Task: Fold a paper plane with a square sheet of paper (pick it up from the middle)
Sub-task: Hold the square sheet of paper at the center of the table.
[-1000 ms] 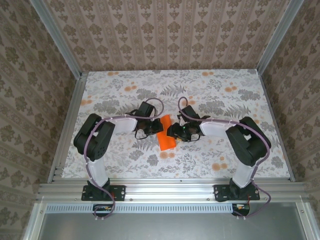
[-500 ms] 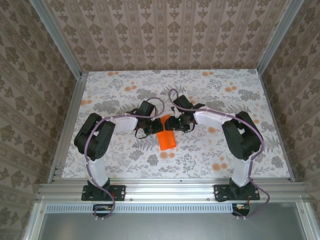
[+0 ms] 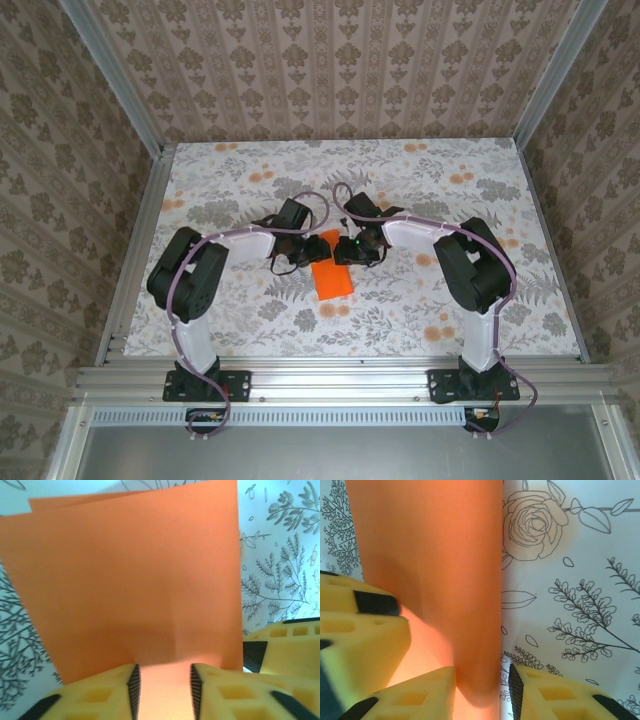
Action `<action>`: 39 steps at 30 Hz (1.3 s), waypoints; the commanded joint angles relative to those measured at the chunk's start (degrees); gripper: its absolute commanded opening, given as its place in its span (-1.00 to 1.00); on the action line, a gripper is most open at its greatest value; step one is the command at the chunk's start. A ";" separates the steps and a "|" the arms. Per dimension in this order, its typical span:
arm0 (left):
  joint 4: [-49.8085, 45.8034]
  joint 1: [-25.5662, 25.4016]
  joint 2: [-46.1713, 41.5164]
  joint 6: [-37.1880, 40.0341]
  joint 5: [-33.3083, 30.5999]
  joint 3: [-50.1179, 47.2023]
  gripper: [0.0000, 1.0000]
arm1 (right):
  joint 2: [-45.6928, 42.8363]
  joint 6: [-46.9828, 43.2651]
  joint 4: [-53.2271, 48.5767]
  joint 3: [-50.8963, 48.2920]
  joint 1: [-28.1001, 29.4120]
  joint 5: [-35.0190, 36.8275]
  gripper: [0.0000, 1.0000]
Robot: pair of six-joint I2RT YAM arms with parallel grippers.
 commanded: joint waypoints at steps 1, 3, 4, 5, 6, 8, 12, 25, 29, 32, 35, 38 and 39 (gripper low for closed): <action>-2.94 0.46 -4.21 -0.81 -2.71 1.33 -0.14 | 0.31 0.79 -0.24 -1.51 -0.86 1.85 -0.31; -3.11 0.76 -5.80 -1.10 -3.78 0.81 -0.10 | 0.28 0.88 0.14 -2.06 -0.96 1.90 -0.31; -3.29 0.92 -6.74 -1.23 -4.40 0.42 -0.08 | 0.27 0.83 0.14 -2.23 -1.05 1.89 -0.32; -3.32 1.20 -7.58 -1.28 -4.85 0.04 -0.08 | 0.26 0.79 0.14 -2.38 -1.14 1.97 -0.32; -3.40 1.37 -8.20 -1.32 -5.36 -0.36 -0.07 | 0.31 0.88 0.14 -2.50 -1.22 2.08 -0.32; -3.57 1.88 -9.38 -1.57 -6.52 -1.38 -0.07 | 0.31 0.88 0.31 -2.76 -1.40 2.18 -0.35; -2.98 2.95 -10.77 -2.26 -7.64 -3.60 -0.07 | 0.43 1.15 0.37 -3.19 -1.58 2.43 -0.38; -2.43 4.11 -10.90 -2.82 -7.74 -5.27 -0.11 | 0.30 1.36 1.47 -4.70 -2.15 2.67 -0.42; -2.60 4.24 -10.90 -2.76 -7.83 -5.38 -0.11 | -0.24 -0.04 1.28 -5.23 -2.55 2.55 -0.42; -3.01 4.37 -11.07 -2.52 -7.65 -5.25 -0.11 | -0.31 -1.07 1.20 -5.41 -2.90 1.85 -0.42; -3.30 4.46 -11.52 -2.02 -7.73 -5.15 -0.11 | -0.54 -1.45 2.23 -6.21 -3.15 0.87 -0.42; -3.40 4.46 -11.46 -1.89 -7.65 -5.27 -0.12 | -0.36 -1.12 3.52 -6.96 -3.43 -1.01 -0.43; -3.18 4.46 -11.40 -1.89 -7.65 -5.40 -0.12 | -0.29 -1.06 3.98 -7.31 -3.43 -1.47 -0.44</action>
